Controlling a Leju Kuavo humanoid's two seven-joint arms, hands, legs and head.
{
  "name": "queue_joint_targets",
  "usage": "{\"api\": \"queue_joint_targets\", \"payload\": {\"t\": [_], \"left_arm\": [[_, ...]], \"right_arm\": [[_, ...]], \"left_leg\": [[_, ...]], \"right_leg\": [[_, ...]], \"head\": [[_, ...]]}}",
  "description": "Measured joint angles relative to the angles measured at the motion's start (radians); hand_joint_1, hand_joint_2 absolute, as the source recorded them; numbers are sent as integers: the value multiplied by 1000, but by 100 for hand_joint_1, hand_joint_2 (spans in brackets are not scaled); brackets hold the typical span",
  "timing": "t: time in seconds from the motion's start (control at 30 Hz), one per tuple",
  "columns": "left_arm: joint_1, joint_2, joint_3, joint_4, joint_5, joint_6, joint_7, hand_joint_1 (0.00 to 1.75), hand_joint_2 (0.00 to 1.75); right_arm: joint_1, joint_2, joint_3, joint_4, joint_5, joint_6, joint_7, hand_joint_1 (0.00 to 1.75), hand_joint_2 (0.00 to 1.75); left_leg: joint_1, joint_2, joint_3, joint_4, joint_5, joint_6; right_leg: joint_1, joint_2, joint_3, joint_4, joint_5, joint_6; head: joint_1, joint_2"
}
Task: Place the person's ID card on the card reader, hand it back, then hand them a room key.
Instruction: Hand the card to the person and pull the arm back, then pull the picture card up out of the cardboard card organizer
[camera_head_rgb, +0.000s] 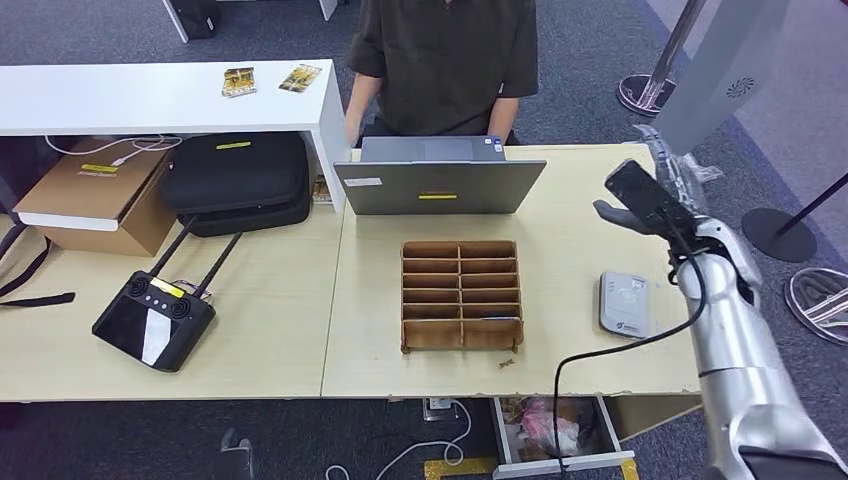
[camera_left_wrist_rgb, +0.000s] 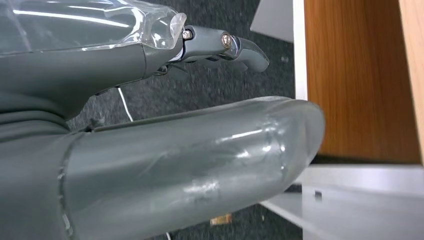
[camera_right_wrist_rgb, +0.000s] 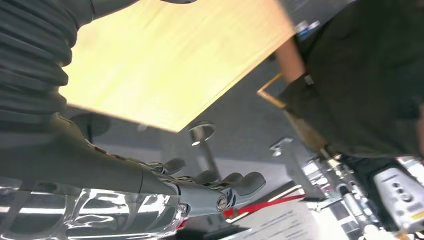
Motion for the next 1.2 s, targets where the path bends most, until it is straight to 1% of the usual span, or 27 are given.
{"api": "queue_joint_targets", "payload": {"t": [0.2,0.3,0.4,0.5,0.57,0.63,0.8,0.87,0.93,0.97,1.0,1.07,1.2], "left_arm": [[22,-4,32,-32,-7,24,0,0,0],[31,-5,44,-46,-7,28,0,0,0],[36,-7,58,-56,-7,30,0,0,0],[38,-12,67,-59,-9,30,0,0,0],[39,-16,76,-61,-11,30,0,0,0],[41,-19,82,-63,-12,29,0,0,0],[41,-19,84,-64,-12,29,0,0,0],[44,-23,88,-69,-13,30,0,0,0],[49,-32,97,-85,-23,33,0,0,0],[51,-36,101,-94,-29,36,0,0,0],[53,-39,104,-100,-34,40,0,0,0],[55,-43,106,-106,-41,51,0,0,0],[57,-48,108,-114,-55,74,0,0,0]], "right_arm": [[206,-196,-52,-208,-4,74,64,0,175],[309,-279,-83,-296,8,116,92,0,175],[413,-331,-104,-391,49,149,137,0,175],[518,-346,-107,-497,112,168,201,0,175],[586,-345,-103,-569,145,176,237,0,175],[630,-343,-98,-614,161,180,256,0,175],[643,-341,-96,-627,165,180,261,0,175],[688,-325,-74,-674,203,169,284,0,175],[755,-255,-10,-742,289,105,340,0,175],[773,-214,22,-762,325,68,365,0,175],[782,-175,48,-772,350,33,383,0,175],[789,-122,75,-779,374,-2,402,0,175],[790,-16,122,-780,437,-48,438,0,175]], "left_leg": [[0,-2,-1,0,-1,1],[0,-1,-1,0,-2,1],[0,0,0,0,-3,1],[0,0,0,-1,-4,1],[0,0,0,-1,-4,1],[0,0,0,-1,-4,1],[0,0,0,-1,-4,1],[0,0,0,-1,-4,0],[1,0,0,-2,-4,0],[1,1,0,-2,-4,0],[1,1,0,-2,-3,0],[1,1,0,-2,-3,0],[1,2,0,-2,-3,0]], "right_leg": [[0,-2,0,0,-2,2],[0,-2,0,0,-2,2],[0,-1,0,0,-2,2],[0,-1,0,0,-3,1],[0,-1,0,0,-3,1],[0,-1,0,0,-3,1],[0,-1,0,0,-3,1],[0,-1,0,0,-4,1],[0,0,0,0,-4,1],[1,0,0,0,-4,1],[1,0,0,0,-4,1],[1,0,0,0,-4,1],[1,0,0,1,-4,0]], "head": [[0,0],[0,0],[0,0],[0,0],[0,0],[-1,0],[-1,0],[0,0],[0,0],[0,0],[0,0],[0,0],[0,0]]}}
